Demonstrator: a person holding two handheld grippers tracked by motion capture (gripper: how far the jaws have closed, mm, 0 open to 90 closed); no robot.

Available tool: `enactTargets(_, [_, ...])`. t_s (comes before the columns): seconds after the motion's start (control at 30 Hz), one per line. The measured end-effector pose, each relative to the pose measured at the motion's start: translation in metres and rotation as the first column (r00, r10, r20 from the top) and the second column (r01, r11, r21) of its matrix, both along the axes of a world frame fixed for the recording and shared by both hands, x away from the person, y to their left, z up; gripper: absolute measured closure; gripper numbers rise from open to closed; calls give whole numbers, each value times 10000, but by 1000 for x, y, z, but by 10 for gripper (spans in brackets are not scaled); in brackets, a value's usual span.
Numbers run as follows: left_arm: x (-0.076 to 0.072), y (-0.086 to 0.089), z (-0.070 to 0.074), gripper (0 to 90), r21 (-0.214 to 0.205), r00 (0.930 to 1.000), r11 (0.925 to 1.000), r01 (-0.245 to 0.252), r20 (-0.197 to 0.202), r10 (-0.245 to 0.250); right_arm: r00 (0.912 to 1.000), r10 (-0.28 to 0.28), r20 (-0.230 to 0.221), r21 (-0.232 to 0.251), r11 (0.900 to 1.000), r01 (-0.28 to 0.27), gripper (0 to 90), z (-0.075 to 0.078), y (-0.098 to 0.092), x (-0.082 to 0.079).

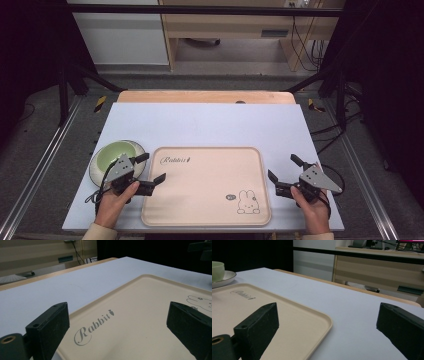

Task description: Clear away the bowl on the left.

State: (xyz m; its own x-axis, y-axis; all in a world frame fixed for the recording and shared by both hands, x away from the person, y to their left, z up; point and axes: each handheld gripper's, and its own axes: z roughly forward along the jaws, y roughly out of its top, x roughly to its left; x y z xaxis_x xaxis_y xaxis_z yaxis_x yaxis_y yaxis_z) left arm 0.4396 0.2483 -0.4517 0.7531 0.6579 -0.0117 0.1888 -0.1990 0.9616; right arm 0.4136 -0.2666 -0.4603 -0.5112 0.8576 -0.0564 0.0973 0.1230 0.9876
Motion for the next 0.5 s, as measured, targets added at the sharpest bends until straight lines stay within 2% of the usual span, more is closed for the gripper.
enactTargets(0.33, [-3,-2,7,44,67,9999,10000,-35,99,34,10000,-93,4,-42,9999,93,44,1,1,-2])
enactTargets(0.5, [-6,0,16,44,-88,9998,9999,-116,164,117,9998,-208,-2,31,9998,208,43,0,-1,-2])
